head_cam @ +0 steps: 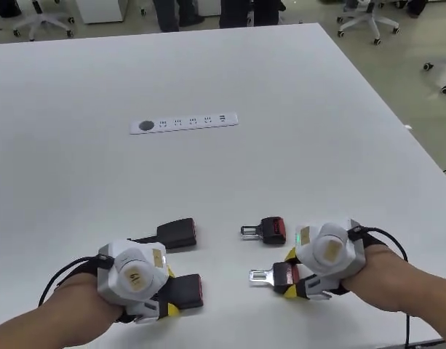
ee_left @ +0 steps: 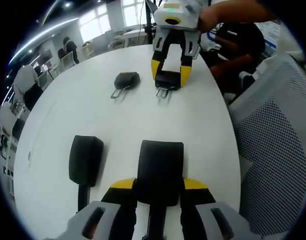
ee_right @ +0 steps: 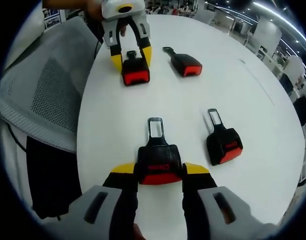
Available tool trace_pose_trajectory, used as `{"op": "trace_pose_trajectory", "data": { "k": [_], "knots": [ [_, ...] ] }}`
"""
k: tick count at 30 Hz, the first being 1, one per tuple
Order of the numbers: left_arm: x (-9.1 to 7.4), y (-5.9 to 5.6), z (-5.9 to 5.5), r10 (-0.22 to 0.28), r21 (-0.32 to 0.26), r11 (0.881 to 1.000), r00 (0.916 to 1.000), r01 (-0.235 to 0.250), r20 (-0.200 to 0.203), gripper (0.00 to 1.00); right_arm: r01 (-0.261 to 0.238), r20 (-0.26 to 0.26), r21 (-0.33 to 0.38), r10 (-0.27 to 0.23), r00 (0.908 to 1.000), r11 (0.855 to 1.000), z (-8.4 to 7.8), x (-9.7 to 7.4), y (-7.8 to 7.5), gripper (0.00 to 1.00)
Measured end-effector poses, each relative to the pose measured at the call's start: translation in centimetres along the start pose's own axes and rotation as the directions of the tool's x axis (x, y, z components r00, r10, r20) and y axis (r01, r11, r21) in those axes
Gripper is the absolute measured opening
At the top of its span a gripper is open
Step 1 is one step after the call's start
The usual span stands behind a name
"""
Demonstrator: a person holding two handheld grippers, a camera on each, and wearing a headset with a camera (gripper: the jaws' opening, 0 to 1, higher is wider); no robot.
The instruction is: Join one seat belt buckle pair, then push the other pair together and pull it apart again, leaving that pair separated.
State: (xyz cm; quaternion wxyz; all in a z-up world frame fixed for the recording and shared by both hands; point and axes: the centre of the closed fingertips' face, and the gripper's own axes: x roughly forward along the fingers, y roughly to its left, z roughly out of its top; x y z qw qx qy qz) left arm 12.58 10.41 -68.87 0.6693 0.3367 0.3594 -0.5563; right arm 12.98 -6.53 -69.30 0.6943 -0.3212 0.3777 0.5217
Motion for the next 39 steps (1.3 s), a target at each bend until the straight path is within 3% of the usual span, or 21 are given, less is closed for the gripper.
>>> {"op": "trace_pose_trajectory", "data": {
  "k": [14, 23, 33, 39],
  "knots": [
    [0.2, 0.2, -0.4, 0.003, -0.004, 1.000, 1.0000, -0.003, -0.001, 0.34, -0.018, 0.053, -0.041, 0.020, 0.9984, 0.999, 5.1, 3.0, 2.0, 0.33],
    [0.3, 0.2, -0.5, -0.002, -0.010, 1.000, 1.0000, 0.002, -0.004, 0.34, -0.022, 0.053, -0.067, 0.026, 0.9983, 0.998, 6.7, 3.9, 2.4, 0.33],
    [0.3, 0.0, -0.4, -0.006, -0.027, 1.000, 0.9997, 0.005, -0.023, 0.34, -0.017, 0.040, -0.123, 0.022, 0.9990, 0.992, 7.0, 4.0, 2.6, 0.33],
    [0.3, 0.0, -0.4, -0.009, -0.025, 1.000, 0.9995, 0.008, -0.029, 0.34, -0.030, 0.063, -0.128, 0.038, 0.9973, 0.991, 7.9, 4.3, 3.0, 0.33]
  ]
}}
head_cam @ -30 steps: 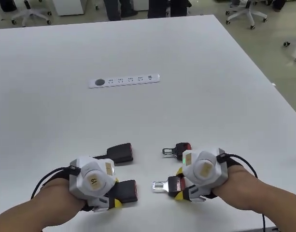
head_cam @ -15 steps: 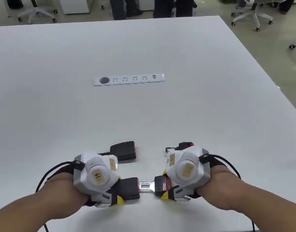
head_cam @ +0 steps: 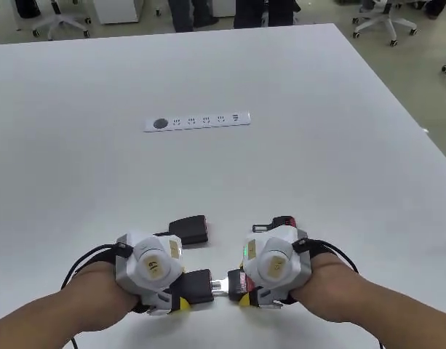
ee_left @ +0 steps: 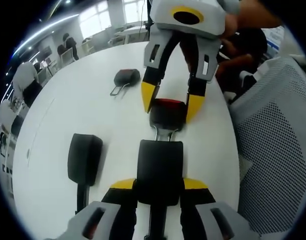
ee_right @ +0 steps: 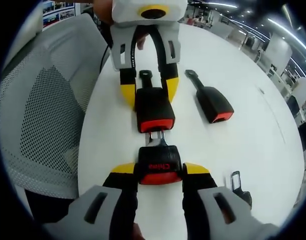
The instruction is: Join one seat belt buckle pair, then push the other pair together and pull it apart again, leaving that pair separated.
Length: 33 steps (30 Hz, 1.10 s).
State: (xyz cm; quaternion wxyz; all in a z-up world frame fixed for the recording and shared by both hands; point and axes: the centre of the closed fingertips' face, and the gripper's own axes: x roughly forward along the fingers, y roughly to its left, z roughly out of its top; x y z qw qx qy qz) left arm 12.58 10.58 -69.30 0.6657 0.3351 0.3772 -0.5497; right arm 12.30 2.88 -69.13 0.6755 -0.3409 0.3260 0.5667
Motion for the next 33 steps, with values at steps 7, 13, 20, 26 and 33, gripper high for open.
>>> {"op": "trace_pose_trajectory", "data": {
  "k": [7, 13, 20, 26, 33],
  "knots": [
    [0.0, 0.0, 0.0, -0.003, 0.018, 1.000, 1.0000, 0.003, 0.004, 0.33, -0.051, 0.010, -0.011, 0.051, 0.9986, 0.999, 0.0, 0.5, -0.5, 0.33],
    [0.2, 0.2, -0.1, -0.029, 0.035, 0.999, 0.9996, 0.029, -0.004, 0.32, -0.073, 0.022, 0.000, 0.073, 0.9971, 0.997, 0.2, 0.6, -0.3, 0.32],
    [0.2, 0.0, 0.1, -0.044, 0.045, 0.998, 0.9990, 0.044, 0.005, 0.32, -0.084, 0.025, -0.001, 0.084, 0.9962, 0.996, 0.7, 0.8, -0.5, 0.31],
    [0.2, -0.1, 0.4, -0.048, 0.058, 0.997, 0.9988, 0.048, -0.003, 0.31, -0.095, 0.048, 0.010, 0.094, 0.9944, 0.995, 1.6, 1.2, 0.1, 0.30],
    [0.2, 0.0, 0.1, -0.040, 0.038, 0.998, 0.9992, 0.039, 0.008, 0.32, -0.100, 0.030, -0.016, 0.101, 0.9945, 0.995, 1.5, 1.2, 0.0, 0.31]
  ]
}}
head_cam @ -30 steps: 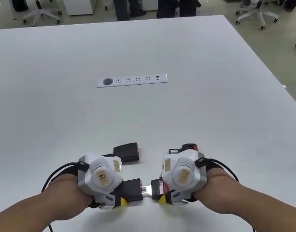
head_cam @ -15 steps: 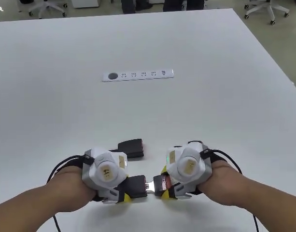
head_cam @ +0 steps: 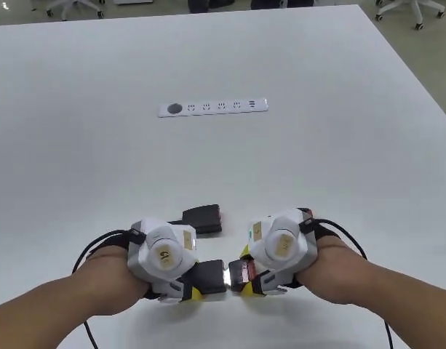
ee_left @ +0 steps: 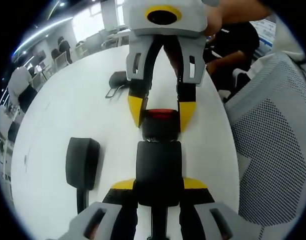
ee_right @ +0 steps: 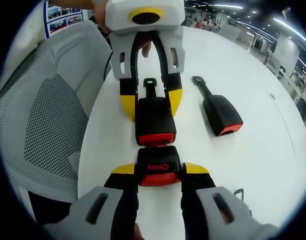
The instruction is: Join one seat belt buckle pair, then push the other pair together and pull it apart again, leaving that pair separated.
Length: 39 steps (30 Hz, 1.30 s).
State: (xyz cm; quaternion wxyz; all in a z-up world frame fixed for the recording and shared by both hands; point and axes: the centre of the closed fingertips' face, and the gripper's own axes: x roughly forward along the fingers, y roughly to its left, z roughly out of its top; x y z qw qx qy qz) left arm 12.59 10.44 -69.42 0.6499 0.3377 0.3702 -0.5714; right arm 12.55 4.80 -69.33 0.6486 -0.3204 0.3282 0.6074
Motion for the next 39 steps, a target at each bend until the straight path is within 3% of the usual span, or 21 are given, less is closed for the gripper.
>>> {"op": "trace_pose_trajectory", "data": {
  "k": [20, 39],
  "knots": [
    [-0.26, -0.22, 0.05, -0.009, -0.021, 1.000, 0.9999, 0.009, -0.008, 0.31, 0.034, -0.045, -0.016, -0.034, 0.9984, 0.999, -0.20, -0.28, -0.26, 0.30],
    [-0.29, -0.01, -0.02, -0.008, -0.022, 1.000, 0.9999, 0.008, -0.011, 0.32, 0.039, -0.029, 0.020, -0.039, 0.9988, 0.999, -0.11, -0.32, -0.35, 0.32]
  ]
}}
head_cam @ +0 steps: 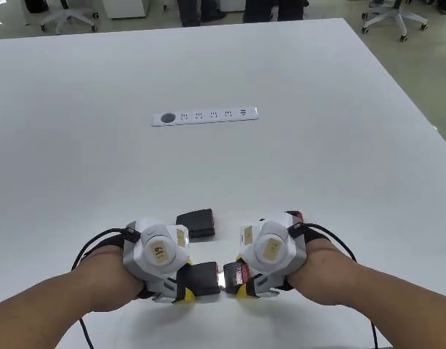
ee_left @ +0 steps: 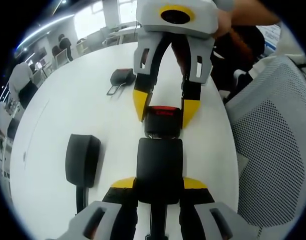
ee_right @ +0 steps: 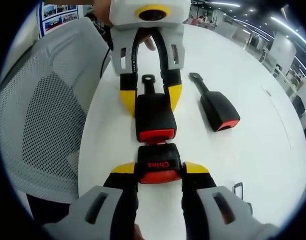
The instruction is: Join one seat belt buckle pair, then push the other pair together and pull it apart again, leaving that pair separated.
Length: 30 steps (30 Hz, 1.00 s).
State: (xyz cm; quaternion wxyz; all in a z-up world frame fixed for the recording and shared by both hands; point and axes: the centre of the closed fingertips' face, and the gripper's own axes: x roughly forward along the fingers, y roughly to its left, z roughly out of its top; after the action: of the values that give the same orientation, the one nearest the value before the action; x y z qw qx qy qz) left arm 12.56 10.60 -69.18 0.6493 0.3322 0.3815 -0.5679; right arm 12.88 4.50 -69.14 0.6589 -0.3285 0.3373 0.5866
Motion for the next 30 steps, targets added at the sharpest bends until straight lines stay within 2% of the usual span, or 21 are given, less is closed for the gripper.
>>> {"op": "trace_pose_trajectory", "data": {
  "k": [5, 8, 10, 11, 12, 13, 16, 17, 18, 19, 20, 21, 22, 24, 25, 26, 27, 28, 29, 30],
  "knots": [
    [0.2, 0.3, -0.3, 0.004, 0.003, 1.000, 0.9997, -0.004, -0.023, 0.32, 0.004, -0.002, -0.003, -0.004, 1.0000, 1.000, 0.0, 0.2, -0.2, 0.33],
    [0.1, 0.3, -0.3, 0.002, 0.001, 1.000, 0.9998, -0.002, -0.021, 0.33, 0.012, -0.009, -0.016, -0.013, 0.9999, 1.000, 0.0, 0.2, 0.0, 0.33],
    [0.1, 0.3, -0.3, -0.001, 0.000, 1.000, 0.9999, 0.001, -0.015, 0.34, 0.013, -0.013, -0.055, -0.013, 0.9998, 0.998, -0.3, 0.2, 0.1, 0.34],
    [0.1, 0.3, -0.4, -0.008, -0.004, 1.000, 0.9997, 0.008, -0.024, 0.34, 0.013, -0.006, -0.040, -0.013, 0.9999, 0.999, -0.3, 0.1, 0.1, 0.34],
    [0.1, 0.3, -0.4, -0.009, 0.000, 1.000, 0.9994, 0.009, -0.032, 0.34, -0.002, -0.018, 0.019, 0.002, 0.9998, 1.000, -0.7, 0.1, 0.1, 0.34],
    [0.2, 0.4, -0.3, -0.009, 0.003, 1.000, 0.9989, 0.009, -0.046, 0.34, 0.005, -0.029, 0.027, -0.004, 0.9996, 1.000, -0.8, 0.0, -0.3, 0.34],
    [0.2, 0.4, -0.4, -0.009, 0.002, 1.000, 0.9981, 0.009, -0.061, 0.35, 0.022, -0.038, -0.013, -0.023, 0.9990, 1.000, -1.0, -0.3, -0.5, 0.37],
    [0.1, 0.5, -0.5, 0.001, 0.003, 1.000, 0.9978, -0.001, -0.066, 0.39, 0.025, -0.034, -0.012, -0.026, 0.9991, 1.000, -1.0, -0.5, -0.5, 0.37],
    [-0.1, 1.1, -0.5, 0.039, 0.002, 0.999, 0.9968, -0.039, -0.070, 0.44, 0.035, -0.021, -0.003, -0.035, 0.9992, 0.999, -0.8, -1.1, -0.6, 0.37],
    [-0.4, 1.1, -0.4, 0.041, -0.011, 0.999, 0.9970, -0.042, -0.066, 0.48, 0.040, -0.010, 0.003, -0.040, 0.9991, 0.999, -0.6, -1.4, -0.6, 0.38],
    [-0.8, 1.0, -0.1, 0.043, -0.034, 0.998, 0.9980, -0.045, -0.047, 0.48, 0.045, 0.017, 0.018, -0.045, 0.9988, 0.999, 0.0, -2.4, -0.5, 0.38],
    [-1.5, 0.9, 0.5, 0.043, -0.069, 0.997, 0.9990, -0.043, -0.013, 0.48, 0.046, 0.033, 0.026, -0.047, 0.9984, 0.999, 0.3, -2.9, -0.5, 0.37],
    [-1.9, 1.0, 0.7, 0.043, -0.076, 0.996, 0.9991, -0.043, -0.001, 0.48, 0.048, 0.061, 0.048, -0.051, 0.9968, 0.998, 0.3, -3.3, -0.9, 0.36],
    [-3.1, 0.9, 1.9, 0.045, -0.132, 0.991, 0.9980, -0.039, 0.045, 0.48, 0.039, 0.081, 0.058, -0.043, 0.9958, 0.998, 0.6, -5.0, -0.9, 0.33],
    [-3.5, 1.8, 2.4, 0.058, -0.171, 0.984, 0.9936, -0.041, 0.097, 0.48, 0.045, 0.086, 0.052, -0.049, 0.9951, 0.998, 0.7, -5.3, -1.0, 0.32],
    [-3.8, 2.4, 2.6, 0.070, -0.171, 0.984, 0.9918, -0.051, 0.107, 0.48, 0.067, 0.094, 0.048, -0.072, 0.9930, 0.997, 0.5, -5.8, -1.8, 0.33],
    [-4.1, 3.1, 2.3, 0.079, -0.169, 0.984, 0.9915, -0.061, 0.103, 0.48, 0.077, 0.093, 0.053, -0.082, 0.9923, 0.996, 0.2, -6.2, -2.3, 0.33],
    [-4.3, 4.4, 2.1, 0.105, -0.151, 0.985, 0.9898, -0.090, 0.097, 0.47, 0.095, 0.096, 0.066, -0.101, 0.9903, 0.993, -0.2, -6.7, -3.2, 0.33],
    [-4.8, 4.5, 2.9, 0.124, -0.134, 0.985, 0.9880, -0.112, 0.091, 0.46, 0.112, 0.093, 0.074, -0.119, 0.9885, 0.991, -0.6, -7.0, -4.0, 0.33],
    [-5.0, 5.2, 2.9, 0.137, -0.130, 0.983, 0.9876, -0.126, 0.077, 0.46, 0.129, 0.087, 0.087, -0.137, 0.9868, 0.988, -1.2, -7.5, -4.9, 0.34]
  ]
}}
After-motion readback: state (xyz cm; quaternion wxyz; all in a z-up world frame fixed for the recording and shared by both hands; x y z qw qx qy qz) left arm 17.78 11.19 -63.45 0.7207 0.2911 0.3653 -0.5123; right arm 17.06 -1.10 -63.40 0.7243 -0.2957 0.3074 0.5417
